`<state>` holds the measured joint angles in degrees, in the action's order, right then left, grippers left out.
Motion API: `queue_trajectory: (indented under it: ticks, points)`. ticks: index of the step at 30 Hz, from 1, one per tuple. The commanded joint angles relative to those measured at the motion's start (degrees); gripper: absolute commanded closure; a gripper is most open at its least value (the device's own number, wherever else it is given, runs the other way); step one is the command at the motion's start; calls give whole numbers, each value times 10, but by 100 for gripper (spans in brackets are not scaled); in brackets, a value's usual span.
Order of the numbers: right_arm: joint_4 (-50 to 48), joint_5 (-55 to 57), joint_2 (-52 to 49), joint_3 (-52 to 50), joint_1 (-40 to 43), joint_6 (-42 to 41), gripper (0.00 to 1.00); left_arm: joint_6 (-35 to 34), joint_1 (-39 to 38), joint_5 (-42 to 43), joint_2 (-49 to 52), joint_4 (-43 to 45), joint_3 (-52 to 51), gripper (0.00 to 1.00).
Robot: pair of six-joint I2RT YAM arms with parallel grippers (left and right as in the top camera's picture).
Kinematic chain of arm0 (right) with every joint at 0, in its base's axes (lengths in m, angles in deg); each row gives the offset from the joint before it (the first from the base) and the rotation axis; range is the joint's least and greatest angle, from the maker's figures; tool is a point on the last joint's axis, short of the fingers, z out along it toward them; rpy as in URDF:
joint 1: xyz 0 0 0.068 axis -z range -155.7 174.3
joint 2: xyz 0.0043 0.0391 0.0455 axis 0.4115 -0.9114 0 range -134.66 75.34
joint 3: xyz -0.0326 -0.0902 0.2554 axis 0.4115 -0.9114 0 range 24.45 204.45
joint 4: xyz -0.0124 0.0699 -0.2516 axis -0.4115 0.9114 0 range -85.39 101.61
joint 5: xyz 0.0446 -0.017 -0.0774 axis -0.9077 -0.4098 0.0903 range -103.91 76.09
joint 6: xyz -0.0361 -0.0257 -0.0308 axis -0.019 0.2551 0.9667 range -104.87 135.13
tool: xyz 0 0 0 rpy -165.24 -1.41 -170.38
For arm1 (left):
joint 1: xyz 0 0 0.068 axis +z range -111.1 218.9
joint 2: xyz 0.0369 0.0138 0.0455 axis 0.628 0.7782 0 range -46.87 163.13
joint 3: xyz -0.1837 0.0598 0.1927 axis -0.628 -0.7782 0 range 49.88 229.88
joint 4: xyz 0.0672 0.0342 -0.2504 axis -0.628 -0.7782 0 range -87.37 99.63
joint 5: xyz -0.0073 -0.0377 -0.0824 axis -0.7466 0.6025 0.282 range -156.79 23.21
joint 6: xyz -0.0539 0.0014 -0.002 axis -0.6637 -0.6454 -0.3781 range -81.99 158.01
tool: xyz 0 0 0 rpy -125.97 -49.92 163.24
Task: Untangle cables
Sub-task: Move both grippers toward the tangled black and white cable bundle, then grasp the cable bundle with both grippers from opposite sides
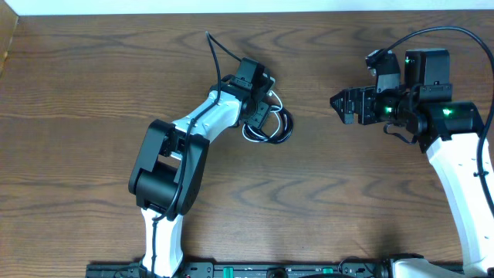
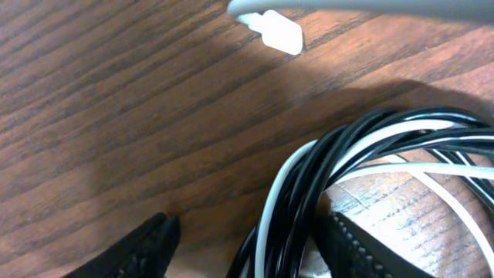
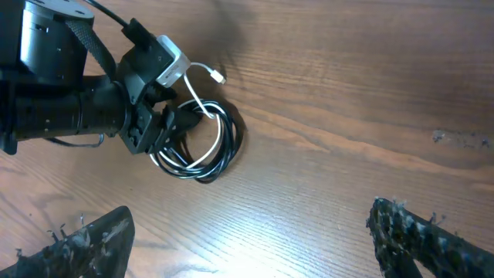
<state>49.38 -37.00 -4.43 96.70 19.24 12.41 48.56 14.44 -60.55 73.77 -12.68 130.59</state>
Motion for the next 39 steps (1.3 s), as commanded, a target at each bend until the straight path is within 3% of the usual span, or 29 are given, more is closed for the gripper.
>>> queue_trajectory:
  ticks: [1,3,5,10,17,25,39]
  points:
    - [0,3,0,-5,-2,7,7,11,-1,-10,9,-3,-18,43]
    - [0,3,0,-5,-2,7,7,11,-1,-10,9,-3,-30,58]
    - [-1,3,0,-5,-2,7,7,10,-1,-9,9,-5,-36,92]
    - [-2,3,0,-5,-3,6,7,-11,-1,-9,-4,-8,-33,92]
    - [-4,-3,0,-5,-3,-5,9,-155,5,0,-119,-61,-10,92]
    - [-56,-43,-1,-5,-7,-80,12,-269,15,113,-261,-131,-11,93]
    - [-114,-45,-42,-5,-97,-110,13,-353,78,288,-273,-152,-11,93]
